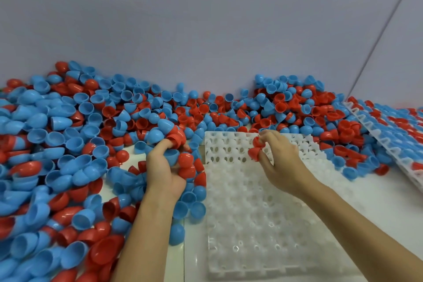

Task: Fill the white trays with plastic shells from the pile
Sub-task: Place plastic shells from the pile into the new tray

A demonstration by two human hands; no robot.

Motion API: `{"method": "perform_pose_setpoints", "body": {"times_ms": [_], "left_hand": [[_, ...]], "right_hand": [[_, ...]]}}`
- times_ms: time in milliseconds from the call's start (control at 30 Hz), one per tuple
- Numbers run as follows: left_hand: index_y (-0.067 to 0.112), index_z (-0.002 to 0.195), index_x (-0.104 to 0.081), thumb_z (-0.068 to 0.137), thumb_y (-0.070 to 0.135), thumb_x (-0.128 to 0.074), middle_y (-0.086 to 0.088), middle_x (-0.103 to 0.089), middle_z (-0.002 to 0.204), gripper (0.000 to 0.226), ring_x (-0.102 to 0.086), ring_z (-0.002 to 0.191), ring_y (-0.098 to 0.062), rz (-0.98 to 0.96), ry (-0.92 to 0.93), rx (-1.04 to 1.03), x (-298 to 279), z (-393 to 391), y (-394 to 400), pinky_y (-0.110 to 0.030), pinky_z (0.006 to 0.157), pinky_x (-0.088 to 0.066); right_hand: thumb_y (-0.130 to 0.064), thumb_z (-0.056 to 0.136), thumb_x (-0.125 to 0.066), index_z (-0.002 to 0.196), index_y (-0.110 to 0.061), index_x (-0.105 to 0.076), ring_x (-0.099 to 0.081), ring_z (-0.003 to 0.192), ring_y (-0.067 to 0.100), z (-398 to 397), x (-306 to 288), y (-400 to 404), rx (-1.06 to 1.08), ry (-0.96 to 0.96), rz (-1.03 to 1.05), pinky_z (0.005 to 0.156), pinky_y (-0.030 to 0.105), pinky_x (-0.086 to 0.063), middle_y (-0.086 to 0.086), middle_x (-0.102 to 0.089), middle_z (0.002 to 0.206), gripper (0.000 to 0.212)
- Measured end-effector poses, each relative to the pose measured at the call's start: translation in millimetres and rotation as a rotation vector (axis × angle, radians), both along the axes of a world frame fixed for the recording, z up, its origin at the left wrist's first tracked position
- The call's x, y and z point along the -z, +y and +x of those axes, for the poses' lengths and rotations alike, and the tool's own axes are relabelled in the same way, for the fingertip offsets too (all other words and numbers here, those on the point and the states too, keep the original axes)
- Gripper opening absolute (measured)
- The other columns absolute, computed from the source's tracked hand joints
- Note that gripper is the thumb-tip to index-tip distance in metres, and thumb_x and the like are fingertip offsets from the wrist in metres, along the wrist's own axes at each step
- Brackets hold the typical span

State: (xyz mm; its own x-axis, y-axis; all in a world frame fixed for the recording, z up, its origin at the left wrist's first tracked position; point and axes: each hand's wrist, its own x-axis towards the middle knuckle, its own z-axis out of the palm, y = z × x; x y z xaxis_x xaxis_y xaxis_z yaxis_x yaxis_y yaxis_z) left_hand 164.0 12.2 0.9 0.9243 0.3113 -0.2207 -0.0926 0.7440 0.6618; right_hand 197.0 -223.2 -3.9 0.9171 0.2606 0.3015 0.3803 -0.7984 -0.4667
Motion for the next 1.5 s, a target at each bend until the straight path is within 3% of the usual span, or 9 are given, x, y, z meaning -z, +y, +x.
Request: {"method": "perform_pose_setpoints", "body": {"times_ms": [67, 133, 200, 433, 633, 833, 1100, 1333, 1500], "left_hand": [[0.014, 0.065, -0.063, 0.089, 0.006, -0.054, 0.000, -0.059, 0.059, 0.027, -0.057, 0.050, -0.010, 0.007, -0.003, -0.001, 0, 0, 0, -0.020, 0.044, -0.048], [0.014, 0.064, -0.064, 0.089, 0.006, -0.054, 0.000, -0.059, 0.059, 0.028, -0.057, 0.051, -0.010, 0.013, -0.005, 0.000, 1, 0, 0, -0.020, 0.045, -0.048], [0.014, 0.066, -0.064, 0.089, 0.006, -0.054, 0.000, -0.059, 0.061, 0.027, -0.057, 0.053, -0.011, 0.021, 0.000, 0.010, 1, 0, 0, -0.021, 0.046, -0.049], [0.012, 0.072, -0.061, 0.089, 0.007, -0.055, -0.002, -0.056, 0.064, 0.019, -0.054, 0.057, -0.012, 0.026, 0.015, 0.016, 1, 0, 1, -0.022, 0.046, -0.047], [0.013, 0.073, -0.063, 0.089, 0.006, -0.055, -0.002, -0.058, 0.063, 0.019, -0.056, 0.056, -0.012, 0.037, -0.003, 0.016, 2, 1, 1, -0.023, 0.049, -0.049], [0.013, 0.072, -0.065, 0.089, 0.007, -0.056, -0.002, -0.059, 0.062, 0.020, -0.057, 0.053, -0.011, 0.009, 0.000, 0.018, 3, 2, 3, -0.023, 0.048, -0.050], [0.015, 0.072, -0.068, 0.090, 0.007, -0.056, -0.002, -0.061, 0.061, 0.023, -0.059, 0.052, -0.010, -0.008, 0.004, 0.008, 3, 2, 2, -0.023, 0.049, -0.052], [0.015, 0.073, -0.068, 0.090, 0.007, -0.056, -0.001, -0.061, 0.060, 0.022, -0.059, 0.051, -0.010, -0.002, 0.021, 0.005, 2, 0, 2, -0.023, 0.047, -0.052], [0.015, 0.073, -0.067, 0.088, 0.007, -0.057, -0.001, -0.060, 0.061, 0.020, -0.057, 0.053, -0.011, 0.000, 0.007, 0.008, 2, 1, 2, -0.024, 0.047, -0.050]], "right_hand": [[-0.025, 0.096, -0.061, 0.095, -0.032, -0.052, -0.048, 0.099, 0.000, -12, -12, 7, -0.063, -0.041, -0.019, 0.089, 0.025, -0.037, -0.016, -0.053, 0.105, 0.011], [-0.024, 0.093, -0.063, 0.093, -0.039, -0.052, -0.049, 0.099, -0.006, -29, -24, 17, -0.167, 0.032, -0.030, 0.082, 0.012, -0.039, -0.023, -0.052, 0.100, 0.018], [-0.026, 0.092, -0.064, 0.091, -0.046, -0.051, -0.048, 0.099, -0.009, -46, -31, 26, -0.243, 0.131, -0.065, 0.078, 0.007, -0.038, -0.026, -0.052, 0.097, 0.024], [-0.029, 0.096, -0.061, 0.093, -0.044, -0.060, -0.052, 0.095, -0.007, -77, -37, 39, -0.332, 0.277, -0.148, 0.077, 0.014, -0.046, -0.025, -0.056, 0.098, 0.016], [-0.018, 0.096, -0.063, 0.111, -0.035, -0.073, -0.056, 0.086, -0.013, -69, -48, 38, -0.389, 0.263, -0.265, 0.079, 0.003, -0.045, -0.028, -0.059, 0.102, 0.025], [-0.005, 0.094, -0.061, 0.104, -0.033, -0.075, -0.066, 0.090, 0.001, -64, -62, 50, -0.515, 0.400, -0.377, 0.083, 0.016, -0.055, -0.018, -0.069, 0.101, 0.033], [-0.006, 0.090, -0.068, 0.115, -0.036, -0.072, -0.055, 0.094, 0.007, -74, -55, 58, -0.571, 0.458, -0.576, 0.084, 0.025, -0.055, -0.013, -0.058, 0.108, 0.039], [-0.006, 0.090, -0.068, 0.115, -0.035, -0.072, -0.053, 0.090, 0.007, -77, -54, 55, -0.588, 0.417, -0.566, 0.077, 0.021, -0.053, -0.013, -0.056, 0.103, 0.039], [-0.021, 0.091, -0.070, 0.103, -0.040, -0.073, -0.055, 0.095, -0.008, -67, -65, 45, -0.429, 0.384, -0.308, 0.079, 0.016, -0.052, -0.026, -0.057, 0.099, 0.022]]}}
